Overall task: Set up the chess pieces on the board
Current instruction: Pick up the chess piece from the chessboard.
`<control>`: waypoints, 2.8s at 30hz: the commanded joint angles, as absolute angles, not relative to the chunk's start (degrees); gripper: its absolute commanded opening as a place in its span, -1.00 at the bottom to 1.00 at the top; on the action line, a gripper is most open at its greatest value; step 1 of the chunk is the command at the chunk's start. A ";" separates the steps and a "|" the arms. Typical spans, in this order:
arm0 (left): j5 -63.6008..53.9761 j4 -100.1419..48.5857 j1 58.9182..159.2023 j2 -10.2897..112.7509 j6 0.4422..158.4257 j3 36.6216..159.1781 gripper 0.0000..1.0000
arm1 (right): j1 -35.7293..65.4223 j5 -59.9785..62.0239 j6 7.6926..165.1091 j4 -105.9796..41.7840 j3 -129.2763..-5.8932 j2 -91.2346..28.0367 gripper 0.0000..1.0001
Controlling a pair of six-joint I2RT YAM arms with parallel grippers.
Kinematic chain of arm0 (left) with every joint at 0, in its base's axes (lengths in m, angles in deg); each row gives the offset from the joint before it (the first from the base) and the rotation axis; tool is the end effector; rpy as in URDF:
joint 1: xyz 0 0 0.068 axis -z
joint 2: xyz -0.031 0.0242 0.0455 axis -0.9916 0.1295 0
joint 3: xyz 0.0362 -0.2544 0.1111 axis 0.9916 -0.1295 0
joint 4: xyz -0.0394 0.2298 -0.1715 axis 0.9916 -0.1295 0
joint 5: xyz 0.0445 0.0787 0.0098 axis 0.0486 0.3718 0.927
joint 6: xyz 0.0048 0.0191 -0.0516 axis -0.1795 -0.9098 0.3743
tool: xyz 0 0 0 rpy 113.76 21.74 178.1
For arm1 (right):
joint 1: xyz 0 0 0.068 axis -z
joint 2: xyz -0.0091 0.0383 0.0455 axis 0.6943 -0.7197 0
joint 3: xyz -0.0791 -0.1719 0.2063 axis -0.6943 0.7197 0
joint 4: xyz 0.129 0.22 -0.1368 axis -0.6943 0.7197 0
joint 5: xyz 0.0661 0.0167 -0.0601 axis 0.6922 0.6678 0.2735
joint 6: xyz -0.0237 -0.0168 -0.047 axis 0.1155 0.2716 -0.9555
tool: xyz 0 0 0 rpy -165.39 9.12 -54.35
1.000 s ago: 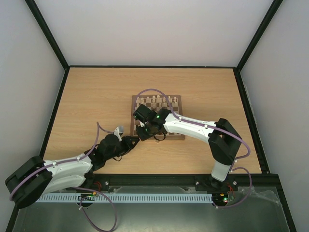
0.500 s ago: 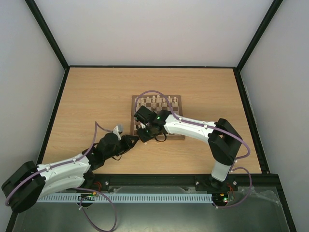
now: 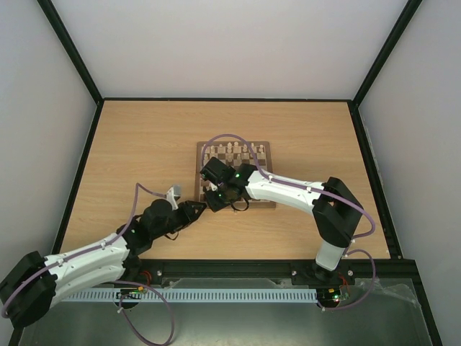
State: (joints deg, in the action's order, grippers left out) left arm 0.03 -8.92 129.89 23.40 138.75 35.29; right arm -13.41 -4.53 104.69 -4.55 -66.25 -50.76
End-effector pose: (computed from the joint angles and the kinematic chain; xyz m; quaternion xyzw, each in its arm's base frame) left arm 0.1309 -0.1454 0.1555 -0.1493 0.8004 -0.5103 0.2769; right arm 0.2182 0.3435 0.2239 -0.2697 0.9121 0.2162 0.2204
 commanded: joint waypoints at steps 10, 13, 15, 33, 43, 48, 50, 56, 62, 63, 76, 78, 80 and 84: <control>3.53 -18.11 129.96 11.41 137.86 31.92 -0.37 | -17.34 -10.60 104.93 1.97 -66.89 -49.99 -0.88; 4.21 -20.73 130.02 8.24 137.82 31.41 -0.36 | -19.66 -15.12 105.11 4.26 -67.48 -50.76 -0.89; 4.40 -22.39 129.96 6.34 137.74 31.12 -0.36 | -21.45 -18.24 104.79 6.19 -67.93 -51.32 -0.90; 1.78 -24.19 129.08 0.82 138.89 26.44 -0.19 | -31.52 -15.35 94.19 14.30 -71.76 -56.60 -0.93; -1.06 -19.72 128.00 4.85 138.52 25.38 -0.15 | -33.38 -17.97 92.46 15.39 -72.78 -56.84 -0.92; -3.85 -16.61 127.38 6.96 138.18 25.05 -0.01 | -34.51 -16.47 90.01 13.12 -74.57 -56.26 -0.93; -6.06 -14.17 126.94 7.87 138.13 24.74 0.08 | -34.51 -16.84 89.48 10.79 -72.91 -53.65 -0.93; -10.40 -10.46 126.20 5.83 138.93 23.10 0.18 | -34.44 -13.39 89.43 1.73 -66.30 -42.49 -0.93; -16.02 -6.93 125.78 4.38 139.94 23.41 0.29 | -34.43 -6.16 88.47 -6.67 -58.32 -33.14 -0.93; -17.19 -6.55 125.72 4.51 140.15 23.42 0.32 | -34.43 -5.78 88.32 -6.72 -57.80 -32.39 -0.93; -33.61 8.68 125.10 20.66 142.05 25.43 0.55 | -34.43 -7.04 86.42 -5.93 -58.64 -32.26 -0.94; -36.19 12.94 125.10 23.98 143.05 25.33 0.56 | -34.43 -7.58 86.32 -5.88 -59.06 -32.87 -0.94; -37.73 15.84 125.10 26.35 144.00 25.29 0.56 | -34.43 -8.42 86.22 -6.06 -58.99 -33.42 -0.94; -37.13 16.60 124.49 27.06 145.15 25.25 0.55 | -34.10 -8.84 86.53 -7.05 -58.15 -33.31 -0.94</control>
